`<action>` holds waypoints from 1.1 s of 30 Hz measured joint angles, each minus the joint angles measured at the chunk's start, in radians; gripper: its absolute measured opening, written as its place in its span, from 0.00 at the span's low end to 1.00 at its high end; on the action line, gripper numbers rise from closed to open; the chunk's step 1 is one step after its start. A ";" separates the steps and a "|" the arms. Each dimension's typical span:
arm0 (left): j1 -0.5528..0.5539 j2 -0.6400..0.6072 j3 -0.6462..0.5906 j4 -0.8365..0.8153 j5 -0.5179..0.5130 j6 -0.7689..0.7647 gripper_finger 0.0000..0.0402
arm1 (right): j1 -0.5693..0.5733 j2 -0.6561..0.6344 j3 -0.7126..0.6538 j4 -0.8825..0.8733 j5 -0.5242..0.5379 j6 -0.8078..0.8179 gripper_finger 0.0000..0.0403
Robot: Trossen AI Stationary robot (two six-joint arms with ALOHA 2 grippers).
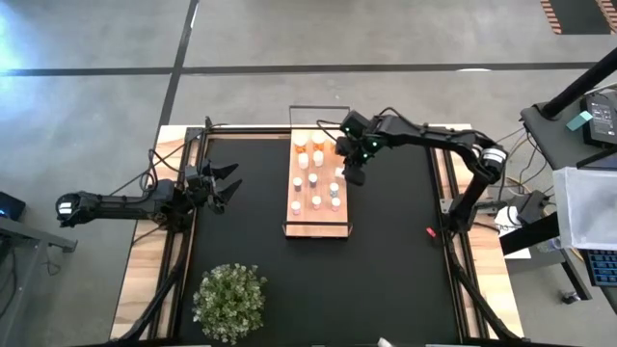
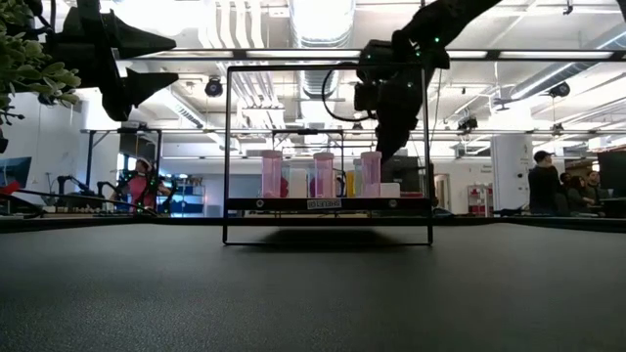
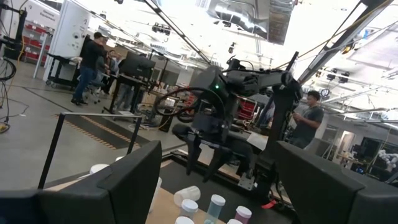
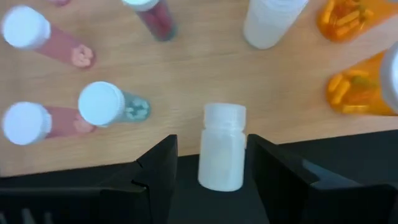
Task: Pick and place medicine bottles onto shelf by color
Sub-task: Put the white pill bottle on the shelf aligned with the other white pill bottle
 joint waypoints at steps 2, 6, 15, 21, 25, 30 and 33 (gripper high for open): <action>0.000 0.000 0.000 0.000 0.000 0.000 0.73 | 0.009 0.005 0.013 -0.013 0.033 -0.017 0.46; 0.000 0.000 0.000 0.000 0.000 0.000 0.73 | 0.013 0.027 0.030 -0.020 0.049 -0.021 0.46; 0.000 0.000 0.000 0.000 0.000 0.000 0.73 | 0.015 0.052 0.043 -0.033 0.050 -0.056 0.72; 0.000 0.000 0.000 0.000 0.000 0.000 0.73 | 0.015 0.054 0.043 -0.031 0.074 -0.064 0.88; 0.000 0.000 0.000 0.000 0.000 0.000 0.73 | 0.019 0.073 0.043 -0.023 0.093 -0.071 0.91; 0.000 0.000 0.000 0.000 0.000 0.000 0.73 | 0.019 0.105 0.045 -0.025 0.104 -0.057 0.91; 0.000 0.000 0.000 0.000 0.000 0.000 0.73 | 0.019 0.116 0.070 -0.046 0.118 -0.057 0.91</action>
